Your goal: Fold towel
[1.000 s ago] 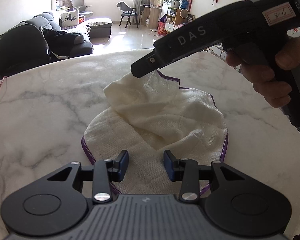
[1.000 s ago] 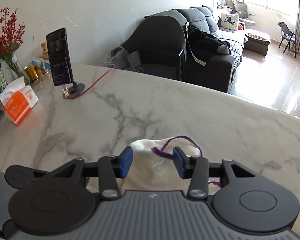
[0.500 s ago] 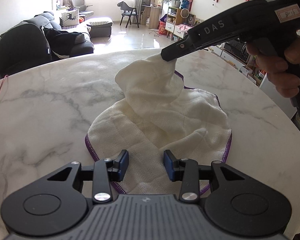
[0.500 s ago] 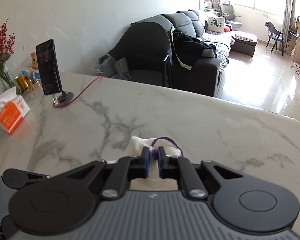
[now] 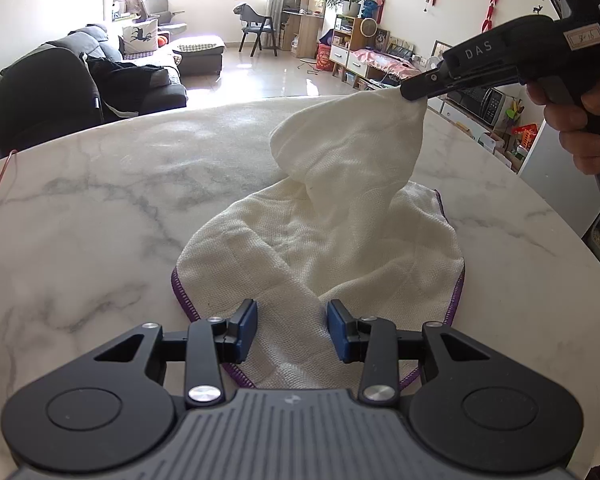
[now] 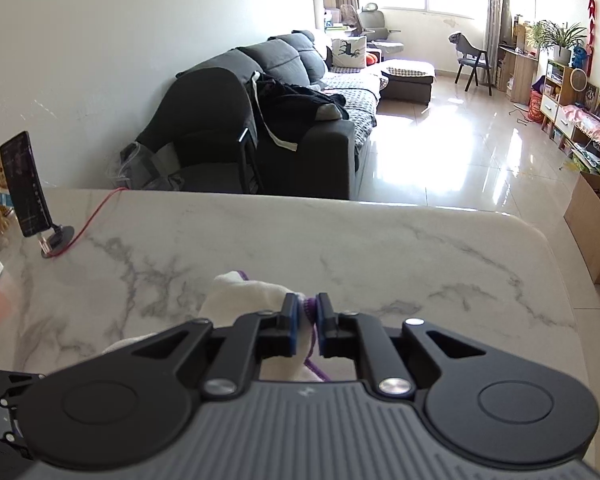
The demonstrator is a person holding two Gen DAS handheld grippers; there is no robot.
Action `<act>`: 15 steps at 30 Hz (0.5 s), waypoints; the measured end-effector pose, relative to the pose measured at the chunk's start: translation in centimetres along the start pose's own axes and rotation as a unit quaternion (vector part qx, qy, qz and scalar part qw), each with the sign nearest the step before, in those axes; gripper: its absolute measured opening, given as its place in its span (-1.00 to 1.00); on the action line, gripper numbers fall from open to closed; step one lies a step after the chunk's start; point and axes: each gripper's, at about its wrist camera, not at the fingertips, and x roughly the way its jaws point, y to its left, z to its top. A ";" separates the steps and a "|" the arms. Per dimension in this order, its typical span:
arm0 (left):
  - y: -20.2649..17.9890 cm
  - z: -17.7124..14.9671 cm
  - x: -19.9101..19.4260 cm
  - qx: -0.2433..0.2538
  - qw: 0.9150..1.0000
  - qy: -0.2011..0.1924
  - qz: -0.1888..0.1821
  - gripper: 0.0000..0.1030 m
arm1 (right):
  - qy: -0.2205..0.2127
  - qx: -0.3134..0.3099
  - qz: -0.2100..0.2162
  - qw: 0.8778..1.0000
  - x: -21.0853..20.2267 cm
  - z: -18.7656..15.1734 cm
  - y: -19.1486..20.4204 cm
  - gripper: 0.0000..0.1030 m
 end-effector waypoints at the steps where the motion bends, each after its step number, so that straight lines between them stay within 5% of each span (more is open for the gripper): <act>1: 0.0 0.0 0.0 0.000 1.000 0.000 0.000 -0.23 | 0.003 0.003 -0.002 1.000 0.1 -0.2 -0.3 -0.59; 15: -0.1 -0.1 -0.2 -0.003 1.000 -0.001 0.011 -0.23 | 0.044 0.048 -0.032 0.997 0.8 -2.9 -3.8 -0.47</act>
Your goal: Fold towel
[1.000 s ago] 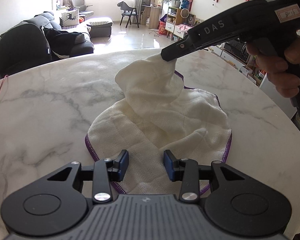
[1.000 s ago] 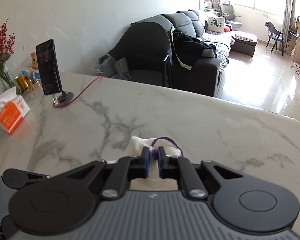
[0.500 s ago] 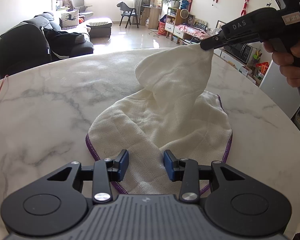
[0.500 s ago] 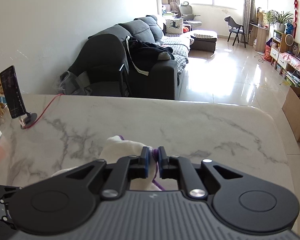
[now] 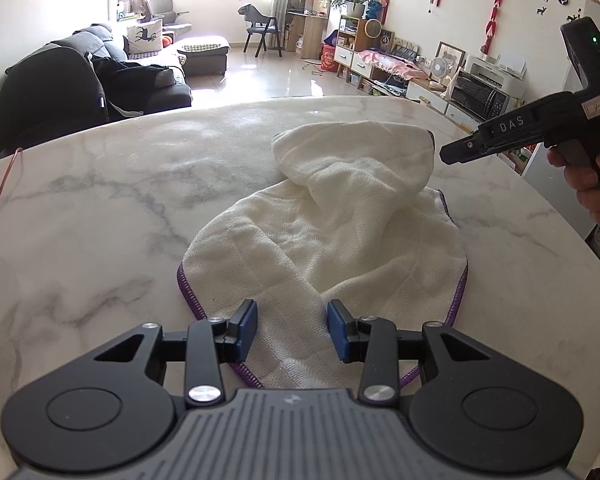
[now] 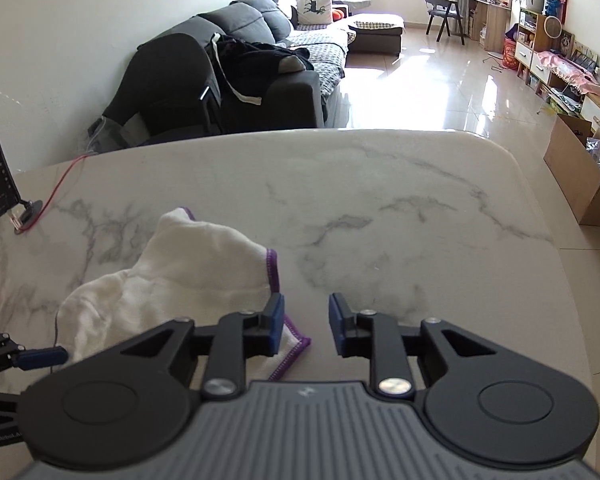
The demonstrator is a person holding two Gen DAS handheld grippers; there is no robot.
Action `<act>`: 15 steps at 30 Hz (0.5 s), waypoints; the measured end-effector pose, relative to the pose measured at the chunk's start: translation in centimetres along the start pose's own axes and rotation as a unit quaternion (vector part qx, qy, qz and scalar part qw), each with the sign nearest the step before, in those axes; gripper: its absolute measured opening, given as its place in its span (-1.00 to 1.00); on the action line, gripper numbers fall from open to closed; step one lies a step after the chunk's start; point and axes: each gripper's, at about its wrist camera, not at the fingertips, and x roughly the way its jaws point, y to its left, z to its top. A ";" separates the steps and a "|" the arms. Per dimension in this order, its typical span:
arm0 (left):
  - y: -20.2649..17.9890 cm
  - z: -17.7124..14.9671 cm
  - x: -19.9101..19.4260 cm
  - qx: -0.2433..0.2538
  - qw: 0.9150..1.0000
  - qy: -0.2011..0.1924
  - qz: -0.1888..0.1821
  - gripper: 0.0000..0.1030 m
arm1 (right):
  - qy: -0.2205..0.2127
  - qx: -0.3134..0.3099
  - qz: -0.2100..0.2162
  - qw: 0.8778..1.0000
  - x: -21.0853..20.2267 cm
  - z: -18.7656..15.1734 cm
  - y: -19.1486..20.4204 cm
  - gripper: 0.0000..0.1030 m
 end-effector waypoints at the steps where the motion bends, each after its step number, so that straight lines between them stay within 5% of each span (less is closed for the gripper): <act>1: 0.0 0.0 0.0 0.000 1.000 0.000 0.001 -0.23 | 0.003 0.003 -0.002 1.000 0.1 -0.2 -0.3 -0.46; 12: -0.4 -0.1 -0.1 0.004 1.000 0.004 0.009 -0.23 | 0.026 -0.001 -0.010 1.000 2.1 -0.7 -0.1 -0.46; 14: -0.4 -0.2 -0.2 0.004 1.000 0.004 0.008 -0.23 | 0.025 -0.006 -0.012 1.000 2.2 -0.8 0.2 -0.55; 15: -0.4 -0.2 -0.2 0.004 1.000 0.003 0.008 -0.23 | 0.025 -0.009 -0.013 1.000 2.2 -0.8 0.3 -0.79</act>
